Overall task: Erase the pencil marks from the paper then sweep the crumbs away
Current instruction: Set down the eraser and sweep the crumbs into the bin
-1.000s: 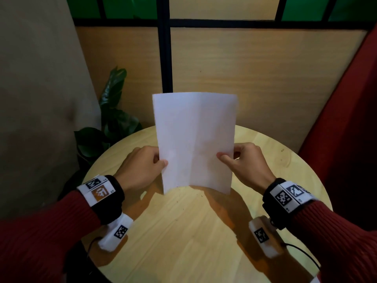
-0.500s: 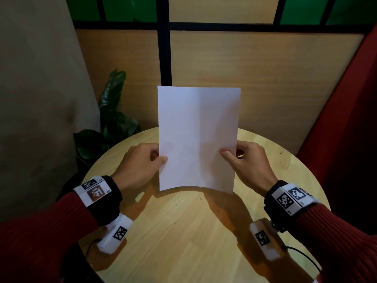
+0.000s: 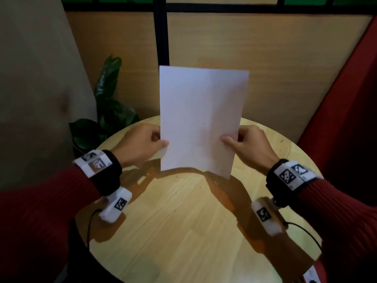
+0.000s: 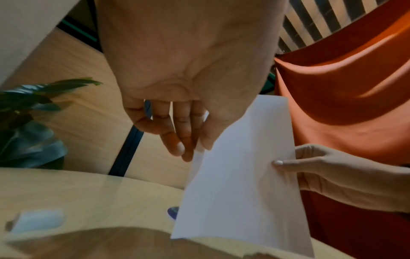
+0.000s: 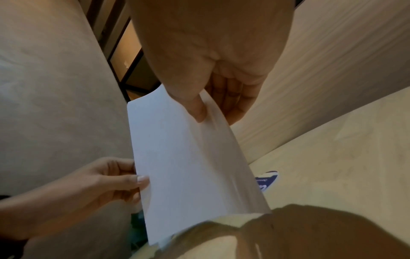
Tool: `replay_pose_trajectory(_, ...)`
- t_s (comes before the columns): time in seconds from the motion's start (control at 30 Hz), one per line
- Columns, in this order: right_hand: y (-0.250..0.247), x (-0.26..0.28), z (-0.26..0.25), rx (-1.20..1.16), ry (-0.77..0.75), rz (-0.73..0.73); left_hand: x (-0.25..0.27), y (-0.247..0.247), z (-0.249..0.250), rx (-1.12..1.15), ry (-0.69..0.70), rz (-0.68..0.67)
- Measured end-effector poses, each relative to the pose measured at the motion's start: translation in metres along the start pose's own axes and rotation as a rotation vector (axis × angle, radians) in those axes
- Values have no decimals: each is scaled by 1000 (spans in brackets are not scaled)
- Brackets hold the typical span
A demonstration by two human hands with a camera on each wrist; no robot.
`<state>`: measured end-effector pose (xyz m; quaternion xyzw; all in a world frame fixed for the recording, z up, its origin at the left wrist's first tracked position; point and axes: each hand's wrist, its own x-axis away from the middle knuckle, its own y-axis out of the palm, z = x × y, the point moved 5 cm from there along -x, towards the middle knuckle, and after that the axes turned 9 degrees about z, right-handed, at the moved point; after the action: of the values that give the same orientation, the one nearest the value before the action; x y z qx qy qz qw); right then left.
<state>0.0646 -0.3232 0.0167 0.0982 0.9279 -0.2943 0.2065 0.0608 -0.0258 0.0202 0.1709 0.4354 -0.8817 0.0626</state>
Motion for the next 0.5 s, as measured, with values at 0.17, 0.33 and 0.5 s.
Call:
replay_pose_trajectory(0.17, -10, -40, 9, -92, 124, 90, -38, -9, -32, -202, -21, -14)
replay_pose_trajectory(0.33, -4, -53, 44, -218, 423, 186, -37, 35, -87, -477, -118, -509)
replay_pose_trajectory(0.5, 29, -52, 88, -292, 718, 187, -52, 35, -111, -528, -105, -499)
